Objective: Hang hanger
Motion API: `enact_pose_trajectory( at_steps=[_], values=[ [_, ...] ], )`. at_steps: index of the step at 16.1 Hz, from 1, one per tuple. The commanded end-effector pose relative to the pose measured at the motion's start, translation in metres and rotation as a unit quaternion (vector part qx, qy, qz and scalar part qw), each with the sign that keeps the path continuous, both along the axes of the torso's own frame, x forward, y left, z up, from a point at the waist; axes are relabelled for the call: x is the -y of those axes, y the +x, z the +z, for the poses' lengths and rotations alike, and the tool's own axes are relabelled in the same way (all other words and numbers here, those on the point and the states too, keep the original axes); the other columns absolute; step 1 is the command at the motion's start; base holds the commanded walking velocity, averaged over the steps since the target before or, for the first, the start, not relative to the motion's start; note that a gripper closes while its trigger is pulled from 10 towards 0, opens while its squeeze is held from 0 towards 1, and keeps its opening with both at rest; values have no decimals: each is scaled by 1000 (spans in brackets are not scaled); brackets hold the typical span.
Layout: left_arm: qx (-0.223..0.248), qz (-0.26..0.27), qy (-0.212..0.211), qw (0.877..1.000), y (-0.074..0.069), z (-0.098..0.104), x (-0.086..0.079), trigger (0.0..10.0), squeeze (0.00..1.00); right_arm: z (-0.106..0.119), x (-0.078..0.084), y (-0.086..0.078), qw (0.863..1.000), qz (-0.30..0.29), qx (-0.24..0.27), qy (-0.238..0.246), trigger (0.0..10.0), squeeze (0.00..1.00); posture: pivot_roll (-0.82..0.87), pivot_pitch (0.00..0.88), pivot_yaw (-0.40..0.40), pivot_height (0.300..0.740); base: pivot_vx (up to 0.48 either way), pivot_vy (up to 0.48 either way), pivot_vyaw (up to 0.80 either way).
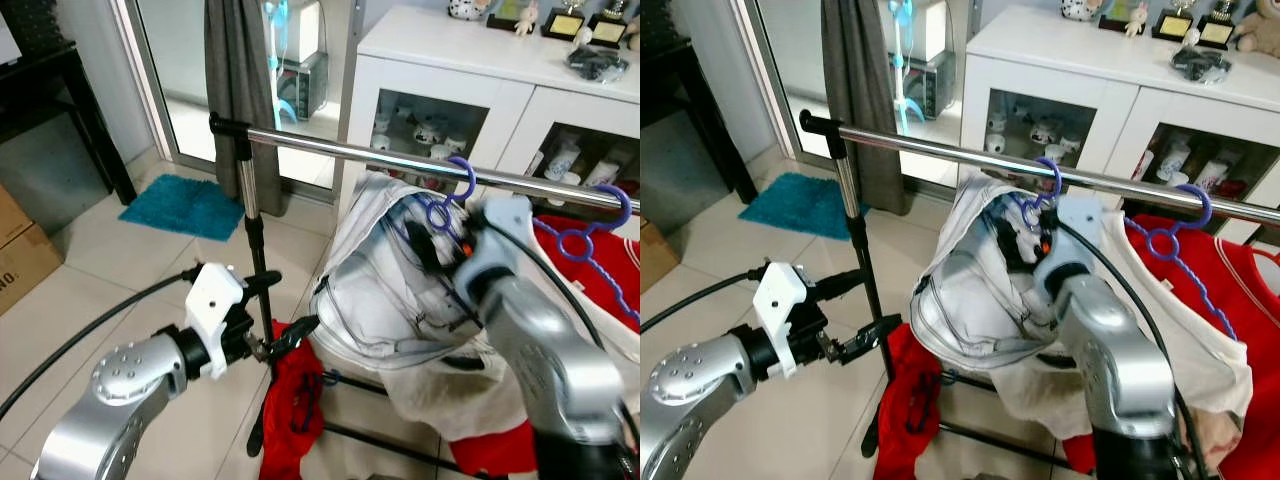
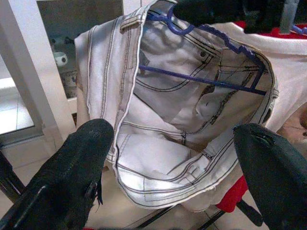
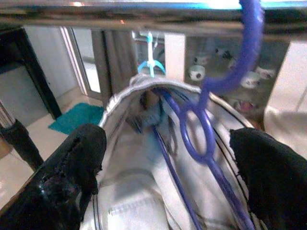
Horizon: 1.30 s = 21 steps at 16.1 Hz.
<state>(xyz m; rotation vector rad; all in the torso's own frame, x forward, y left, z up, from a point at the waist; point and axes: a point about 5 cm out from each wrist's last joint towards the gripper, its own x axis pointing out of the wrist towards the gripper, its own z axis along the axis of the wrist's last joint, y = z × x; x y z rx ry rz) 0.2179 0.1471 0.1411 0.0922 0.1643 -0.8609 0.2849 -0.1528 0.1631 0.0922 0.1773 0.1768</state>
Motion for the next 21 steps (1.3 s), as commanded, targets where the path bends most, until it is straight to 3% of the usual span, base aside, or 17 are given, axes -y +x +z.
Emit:
enact_pose_trajectory(
  at_steps=[1,3,4,5,9,21],
  values=[
    [-3,-5,3,1000,1,0,0,10000,153,0,1,3,1000,-2,5,-5,10000,0,5,0,-23,740,0,0,0],
    [-1,-5,5,1000,1,1,0,10000,153,-2,-3,10,1000,6,11,-5,3765,0,15,0,-29,740,0,0,0],
    [-2,-5,5,1000,1,1,0,10000,153,-4,-4,14,1000,10,15,-5,1294,0,17,0,-29,740,0,0,0],
    [-2,-5,4,1000,1,2,0,10000,153,-3,-6,16,1000,16,20,-3,0,0,19,0,-30,740,0,0,0],
    [-2,-8,5,1000,1,2,1,10000,157,-13,-9,19,999,33,8,-10,0,0,21,0,-30,740,0,0,0],
    [4,-10,9,1000,4,3,1,10000,157,-19,0,31,1000,3,-1,-22,0,0,27,0,-31,740,0,0,0]
  ],
)
